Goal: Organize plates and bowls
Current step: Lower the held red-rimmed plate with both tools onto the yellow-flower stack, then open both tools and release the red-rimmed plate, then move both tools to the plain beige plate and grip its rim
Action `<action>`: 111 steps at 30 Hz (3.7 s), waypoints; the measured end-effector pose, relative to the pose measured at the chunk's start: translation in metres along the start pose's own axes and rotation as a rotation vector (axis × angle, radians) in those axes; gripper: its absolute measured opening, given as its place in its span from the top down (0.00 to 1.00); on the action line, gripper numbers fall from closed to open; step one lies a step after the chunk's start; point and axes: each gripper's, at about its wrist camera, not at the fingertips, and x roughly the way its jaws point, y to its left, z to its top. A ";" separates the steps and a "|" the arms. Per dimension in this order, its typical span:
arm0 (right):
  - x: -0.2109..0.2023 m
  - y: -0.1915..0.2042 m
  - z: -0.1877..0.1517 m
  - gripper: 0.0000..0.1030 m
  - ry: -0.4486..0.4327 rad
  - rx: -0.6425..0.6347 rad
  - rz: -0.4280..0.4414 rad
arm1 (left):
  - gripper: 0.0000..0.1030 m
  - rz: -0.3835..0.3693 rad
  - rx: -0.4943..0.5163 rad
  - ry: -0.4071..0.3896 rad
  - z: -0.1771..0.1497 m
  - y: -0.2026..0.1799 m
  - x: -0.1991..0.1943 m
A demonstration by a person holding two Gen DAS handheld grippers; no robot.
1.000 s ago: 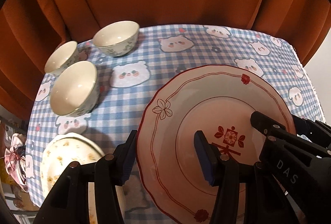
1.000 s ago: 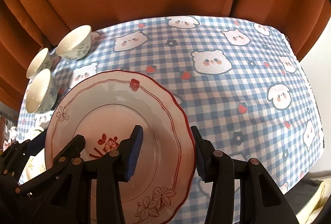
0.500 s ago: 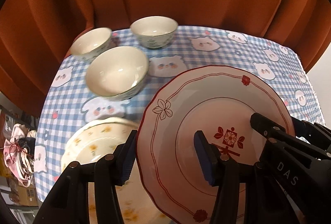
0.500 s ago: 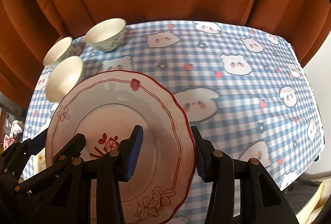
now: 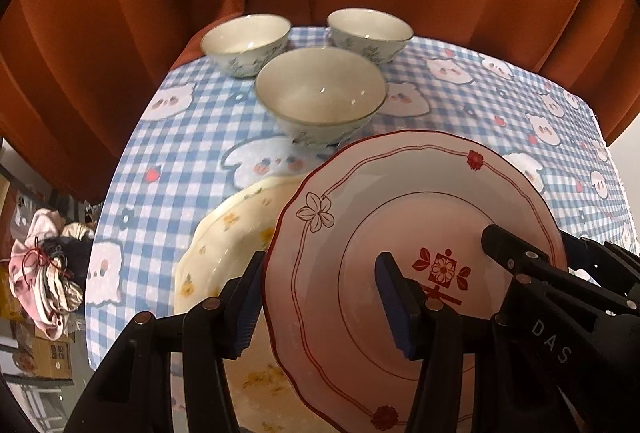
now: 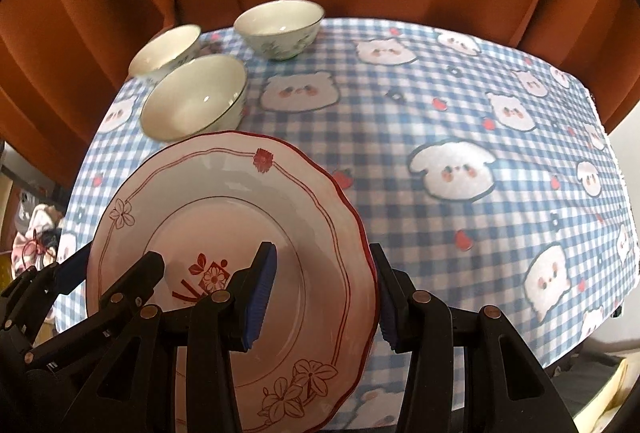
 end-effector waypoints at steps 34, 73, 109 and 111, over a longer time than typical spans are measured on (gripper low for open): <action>0.016 0.027 -0.017 0.59 0.036 -0.029 0.084 | 0.48 -0.028 -0.166 0.118 -0.043 0.044 0.032; 0.039 0.063 -0.022 0.69 0.012 -0.109 0.021 | 0.47 0.156 -0.129 -0.019 -0.041 0.058 0.023; 0.049 0.055 0.120 0.34 -0.113 -0.112 0.117 | 0.23 0.167 -0.161 -0.083 0.103 0.045 0.061; 0.059 0.055 0.131 0.34 -0.103 -0.115 0.112 | 0.24 0.175 -0.162 -0.077 0.113 0.044 0.072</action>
